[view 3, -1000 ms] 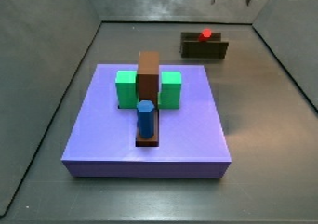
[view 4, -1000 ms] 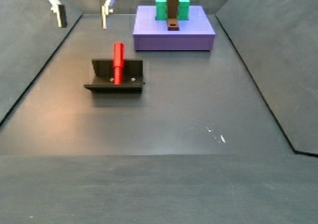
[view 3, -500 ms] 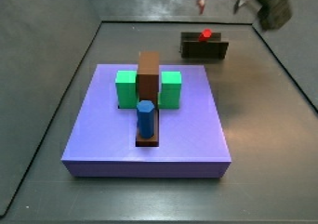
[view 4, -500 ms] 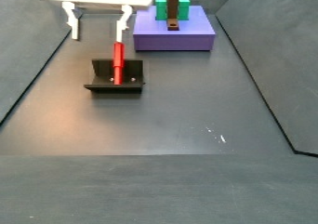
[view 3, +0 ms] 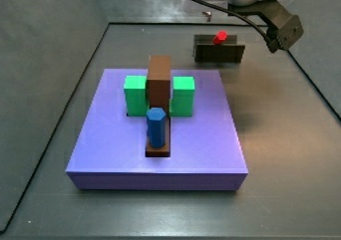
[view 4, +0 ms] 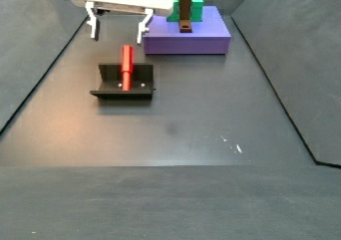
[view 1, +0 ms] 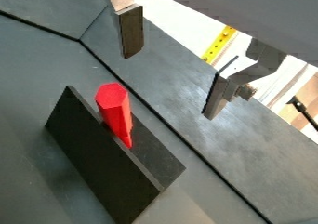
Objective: Pick up the red object. Move up. Place the red object on the fixture. Regrasp the red object. Move to above the board. Insert the red object.
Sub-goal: Regrasp the red object.
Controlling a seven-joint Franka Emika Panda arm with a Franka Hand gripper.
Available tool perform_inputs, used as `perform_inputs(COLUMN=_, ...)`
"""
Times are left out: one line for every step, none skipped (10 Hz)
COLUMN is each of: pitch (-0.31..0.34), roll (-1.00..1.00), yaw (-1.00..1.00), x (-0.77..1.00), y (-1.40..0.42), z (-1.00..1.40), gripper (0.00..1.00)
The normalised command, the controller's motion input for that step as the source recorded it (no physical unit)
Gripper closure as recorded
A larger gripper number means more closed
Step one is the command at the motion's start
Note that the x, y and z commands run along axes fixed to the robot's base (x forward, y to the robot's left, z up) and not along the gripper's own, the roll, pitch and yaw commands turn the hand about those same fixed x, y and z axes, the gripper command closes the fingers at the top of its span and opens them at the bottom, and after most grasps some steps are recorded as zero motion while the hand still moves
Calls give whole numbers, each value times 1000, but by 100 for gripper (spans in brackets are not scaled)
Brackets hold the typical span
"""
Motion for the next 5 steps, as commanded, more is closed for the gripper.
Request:
perform_inputs(pitch=-289, roll=0, yaw=157, x=-246, y=-231, z=-549, gripper=0)
perform_inputs(pitch=-289, roll=0, yaw=249, x=-217, y=-289, z=-420, gripper=0)
perform_inputs(pitch=-123, roll=-14, yaw=349, x=0, y=-217, z=-189, gripper=0)
perform_inputs(pitch=0, roll=0, yaw=391, x=143, y=-111, z=-66, gripper=0)
perform_inputs(pitch=14, roll=0, yaw=351, x=209, y=-49, z=-77, gripper=0)
